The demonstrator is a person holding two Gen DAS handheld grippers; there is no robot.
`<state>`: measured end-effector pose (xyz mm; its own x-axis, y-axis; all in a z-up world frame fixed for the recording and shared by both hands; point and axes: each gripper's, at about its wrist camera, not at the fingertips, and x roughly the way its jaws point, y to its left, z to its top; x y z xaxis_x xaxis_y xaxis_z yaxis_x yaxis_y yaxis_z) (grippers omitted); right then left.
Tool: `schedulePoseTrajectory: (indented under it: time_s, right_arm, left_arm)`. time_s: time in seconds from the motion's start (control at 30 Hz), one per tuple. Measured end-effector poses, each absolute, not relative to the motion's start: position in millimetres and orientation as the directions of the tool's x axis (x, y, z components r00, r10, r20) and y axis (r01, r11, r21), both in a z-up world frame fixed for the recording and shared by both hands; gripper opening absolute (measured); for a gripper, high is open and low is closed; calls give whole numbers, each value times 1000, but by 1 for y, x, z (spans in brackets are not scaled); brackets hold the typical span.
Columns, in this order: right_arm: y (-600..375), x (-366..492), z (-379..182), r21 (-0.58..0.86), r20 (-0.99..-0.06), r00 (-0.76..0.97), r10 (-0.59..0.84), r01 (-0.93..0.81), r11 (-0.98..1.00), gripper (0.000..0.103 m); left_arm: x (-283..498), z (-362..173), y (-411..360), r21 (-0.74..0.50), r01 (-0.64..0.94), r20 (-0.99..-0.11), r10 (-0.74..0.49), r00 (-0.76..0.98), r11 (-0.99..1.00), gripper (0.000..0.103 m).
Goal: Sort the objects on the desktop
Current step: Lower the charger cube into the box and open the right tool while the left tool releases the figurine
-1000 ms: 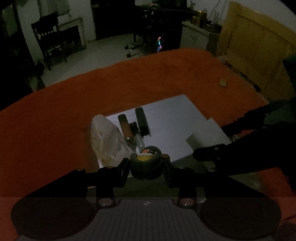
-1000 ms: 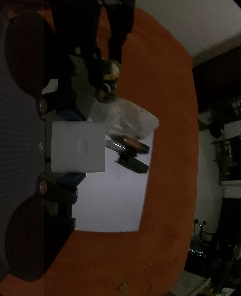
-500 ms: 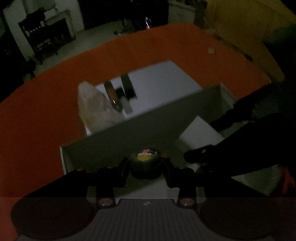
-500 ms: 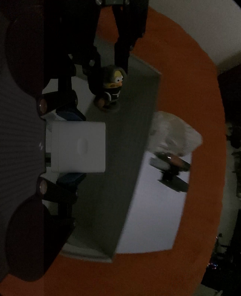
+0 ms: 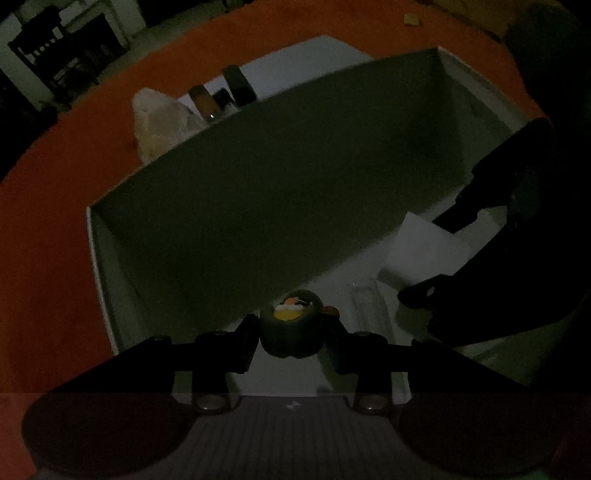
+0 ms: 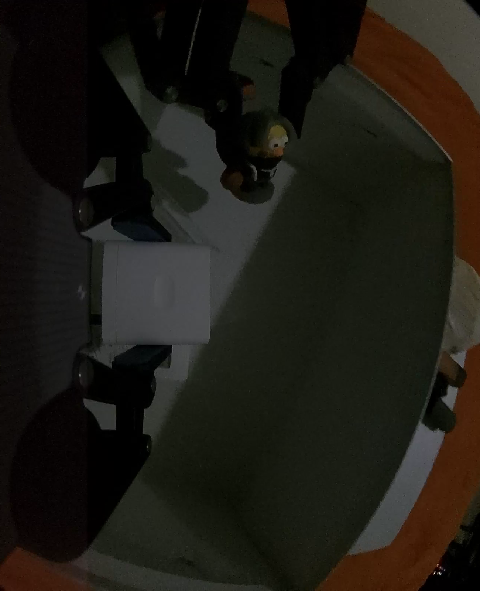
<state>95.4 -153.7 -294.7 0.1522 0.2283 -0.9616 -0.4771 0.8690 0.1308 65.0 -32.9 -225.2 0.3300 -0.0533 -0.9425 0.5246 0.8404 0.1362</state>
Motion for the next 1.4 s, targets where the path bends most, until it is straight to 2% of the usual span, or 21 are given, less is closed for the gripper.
schedulePoseTrajectory:
  time_s: [0.5,0.77,1.03,1.4]
  right_arm:
    - [-143,95,-318,119,-973,104,208,-544,831,59]
    - [-130,102,-325,71,-984,81,157,-633,771,59]
    - [-124,106,-337,61,-993,30,113,-692,719,59]
    - [-133,113,-343,73,-996,-20,82,-689,721,60]
  left_arm:
    - [60,-251,-24,132,513,-968,-1,250,848,34]
    - [61,-268,-21,136,506,-977,30,211,852,34]
    - [64,-271,-24,147,524,-975,33,221,839,34]
    - [61,-276,-29,172,551,-968,38,247,817,37]
